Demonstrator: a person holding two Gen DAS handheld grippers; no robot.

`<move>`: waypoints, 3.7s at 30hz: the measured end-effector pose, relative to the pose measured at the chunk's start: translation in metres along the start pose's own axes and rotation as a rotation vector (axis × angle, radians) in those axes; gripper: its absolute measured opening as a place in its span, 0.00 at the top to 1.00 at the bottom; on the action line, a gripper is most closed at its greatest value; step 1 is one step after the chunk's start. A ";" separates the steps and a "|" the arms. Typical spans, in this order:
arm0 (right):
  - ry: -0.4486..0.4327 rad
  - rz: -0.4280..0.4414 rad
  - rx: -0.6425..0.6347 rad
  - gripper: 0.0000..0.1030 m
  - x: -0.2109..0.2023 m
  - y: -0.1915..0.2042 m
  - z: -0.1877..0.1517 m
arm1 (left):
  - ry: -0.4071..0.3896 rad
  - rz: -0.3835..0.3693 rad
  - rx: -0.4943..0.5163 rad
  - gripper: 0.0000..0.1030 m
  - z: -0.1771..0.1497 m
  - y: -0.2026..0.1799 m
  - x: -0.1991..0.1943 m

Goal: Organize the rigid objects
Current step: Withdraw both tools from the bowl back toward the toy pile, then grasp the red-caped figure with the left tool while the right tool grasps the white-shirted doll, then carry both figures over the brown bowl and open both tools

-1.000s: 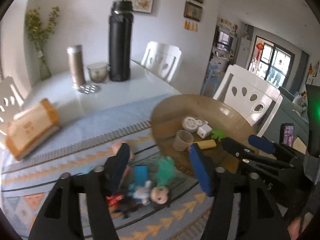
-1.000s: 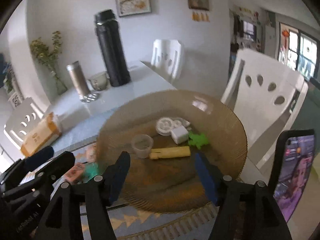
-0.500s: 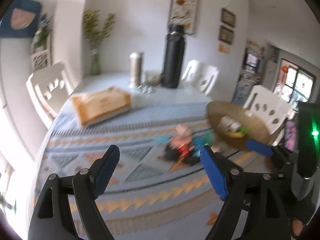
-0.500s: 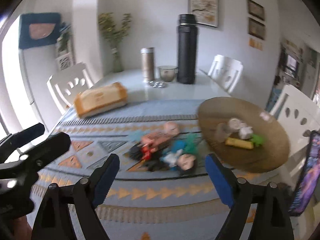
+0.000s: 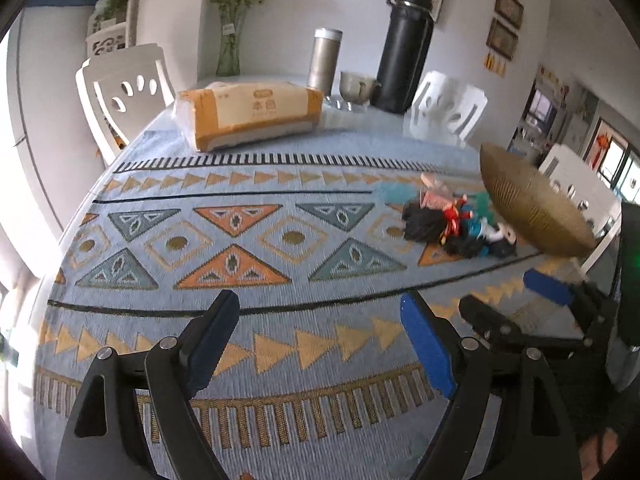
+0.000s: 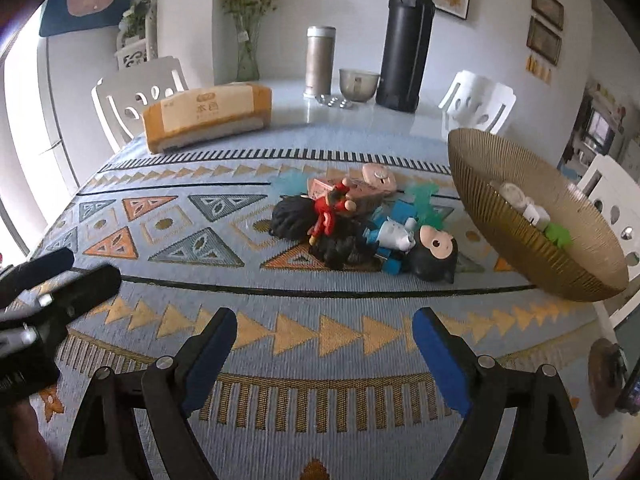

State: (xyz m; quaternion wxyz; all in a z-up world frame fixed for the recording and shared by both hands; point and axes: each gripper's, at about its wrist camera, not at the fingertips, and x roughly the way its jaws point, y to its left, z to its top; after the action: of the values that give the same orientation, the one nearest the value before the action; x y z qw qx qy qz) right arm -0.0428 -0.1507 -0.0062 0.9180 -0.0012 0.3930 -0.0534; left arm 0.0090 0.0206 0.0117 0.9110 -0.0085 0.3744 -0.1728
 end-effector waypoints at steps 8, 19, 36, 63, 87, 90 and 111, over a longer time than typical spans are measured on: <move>0.020 0.020 0.031 0.14 0.002 -0.006 0.001 | -0.020 0.044 0.095 0.21 -0.008 -0.016 -0.007; -0.022 0.168 0.581 0.14 -0.004 -0.122 -0.018 | -0.026 0.061 0.128 0.21 -0.009 -0.021 -0.009; 0.121 0.332 0.613 0.43 0.038 -0.139 0.014 | 0.165 -0.243 0.284 0.39 0.073 -0.078 0.076; 0.027 0.308 0.437 0.49 -0.022 -0.101 -0.003 | 0.145 -0.137 0.203 0.55 0.008 -0.045 0.010; 0.172 0.405 0.218 0.20 -0.030 -0.079 -0.049 | 0.034 -0.089 0.162 0.54 -0.016 -0.029 -0.006; 0.163 0.359 0.161 0.19 -0.034 -0.074 -0.046 | 0.032 -0.087 0.174 0.54 -0.016 -0.031 -0.007; 0.015 0.241 0.215 0.60 -0.030 -0.046 -0.025 | 0.005 -0.073 0.186 0.54 -0.018 -0.036 -0.013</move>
State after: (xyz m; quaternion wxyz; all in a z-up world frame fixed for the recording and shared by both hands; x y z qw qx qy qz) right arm -0.0859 -0.1927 0.0007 0.9097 0.1446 0.3890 0.0153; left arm -0.0227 -0.0070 0.0130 0.8999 0.0631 0.3586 -0.2400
